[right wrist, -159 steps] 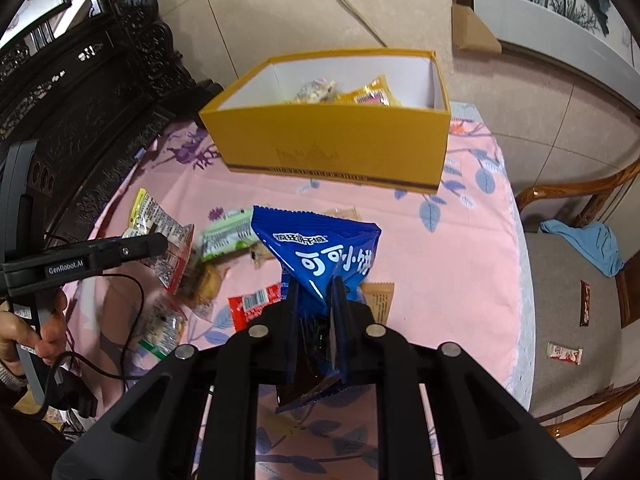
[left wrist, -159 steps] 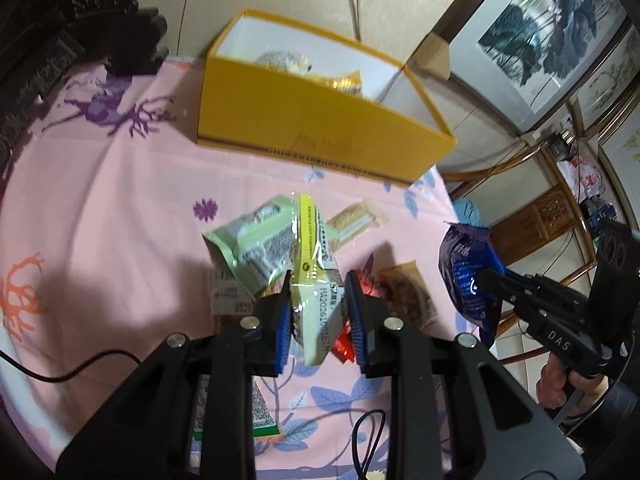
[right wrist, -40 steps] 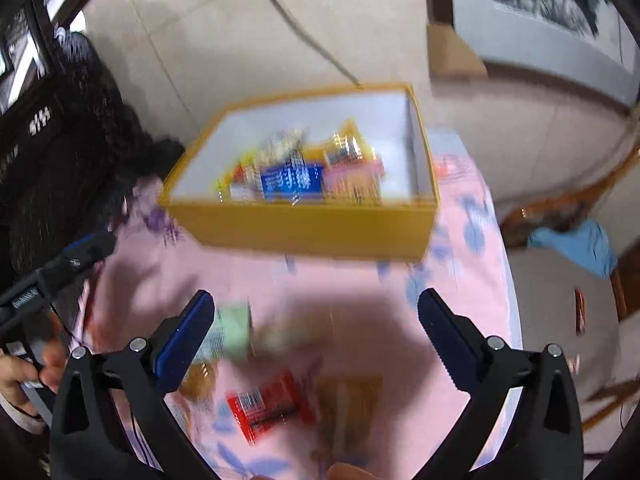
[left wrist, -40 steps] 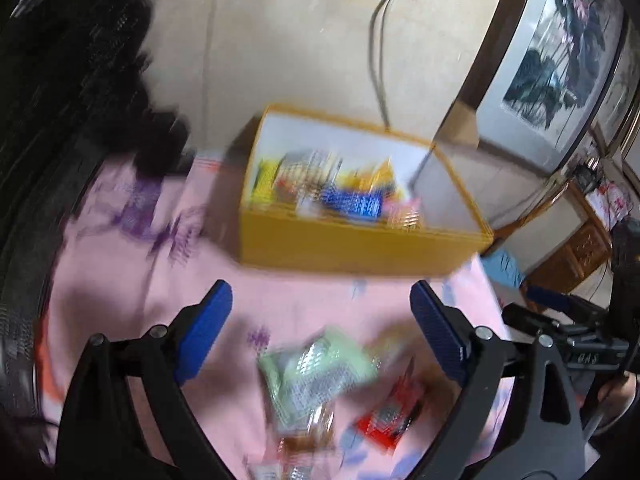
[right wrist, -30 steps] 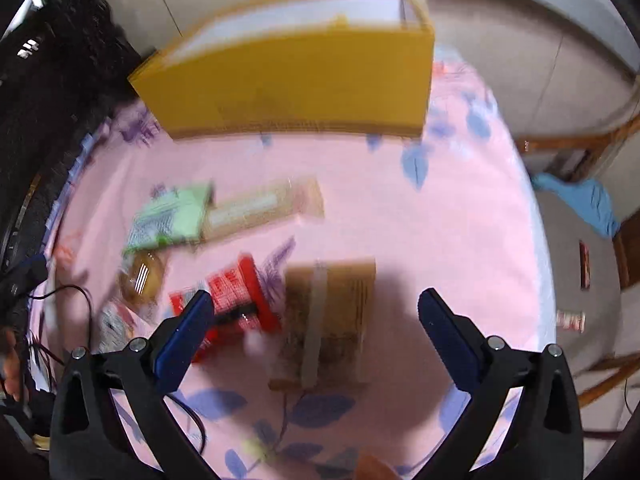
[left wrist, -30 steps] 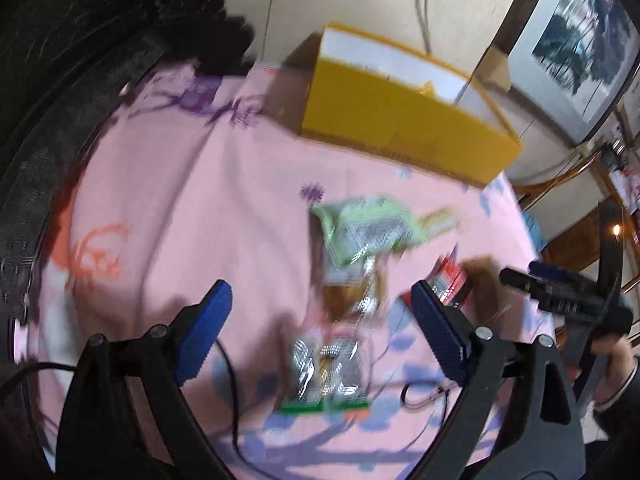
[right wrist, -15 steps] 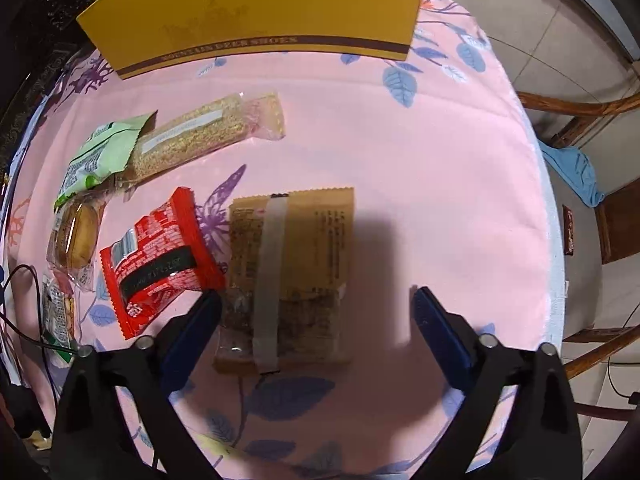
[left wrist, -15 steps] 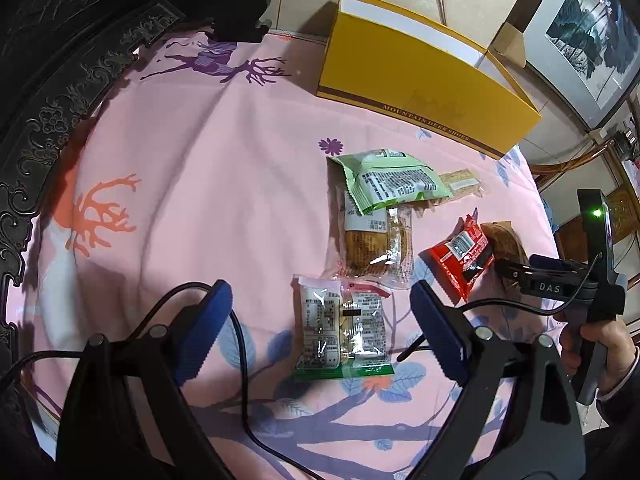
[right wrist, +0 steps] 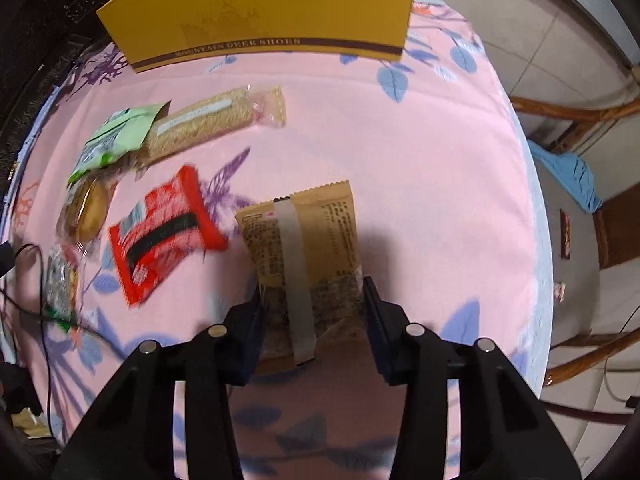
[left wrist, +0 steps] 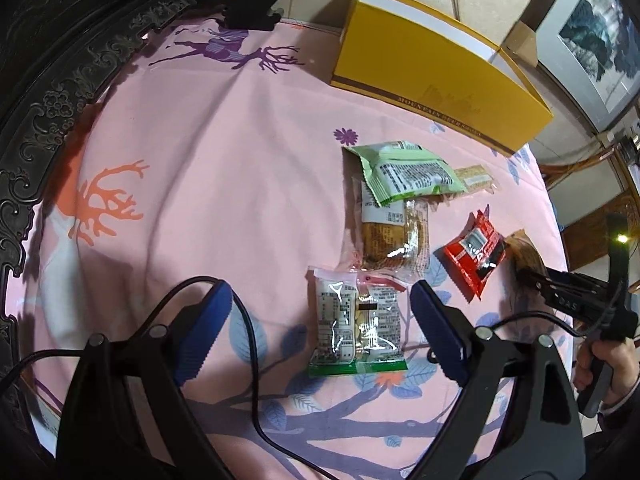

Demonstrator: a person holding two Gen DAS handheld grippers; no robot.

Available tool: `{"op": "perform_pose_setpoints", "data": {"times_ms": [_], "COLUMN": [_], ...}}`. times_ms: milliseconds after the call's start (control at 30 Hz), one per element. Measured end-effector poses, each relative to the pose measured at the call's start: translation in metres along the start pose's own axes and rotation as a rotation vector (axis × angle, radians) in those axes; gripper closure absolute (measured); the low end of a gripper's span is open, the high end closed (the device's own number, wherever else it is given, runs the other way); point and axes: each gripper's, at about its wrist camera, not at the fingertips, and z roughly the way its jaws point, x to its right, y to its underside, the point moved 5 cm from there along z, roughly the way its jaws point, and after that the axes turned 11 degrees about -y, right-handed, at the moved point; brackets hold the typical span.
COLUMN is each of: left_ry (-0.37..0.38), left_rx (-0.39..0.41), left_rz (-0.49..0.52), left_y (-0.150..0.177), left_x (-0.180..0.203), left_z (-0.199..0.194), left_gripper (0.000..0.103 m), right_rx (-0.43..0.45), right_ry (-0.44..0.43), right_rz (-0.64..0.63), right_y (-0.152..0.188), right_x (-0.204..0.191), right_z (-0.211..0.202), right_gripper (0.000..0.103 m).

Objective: Organize snacks
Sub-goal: 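Grasp the brown bread packet with the right tool while the left tool grasps the clear printed packet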

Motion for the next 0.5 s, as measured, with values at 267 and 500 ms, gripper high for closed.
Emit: {"op": "perform_pose_setpoints", "data": {"times_ms": [267,500], "left_ry": [-0.001,0.002], "left_rx": [-0.055,-0.099], "left_rz": [0.042,0.086], "left_y": [0.01,0.02], "left_x": [0.018,0.036], "left_z": [0.019,0.037], "left_gripper": [0.011,0.011], "right_rx": [-0.021,-0.027], "right_ry": [-0.031,-0.03], "right_rz": [-0.021,-0.001], "right_y": [0.049,0.069], "right_x": [-0.004,0.012], "right_z": [-0.02,-0.031], "right_gripper": [0.058,0.057]}}
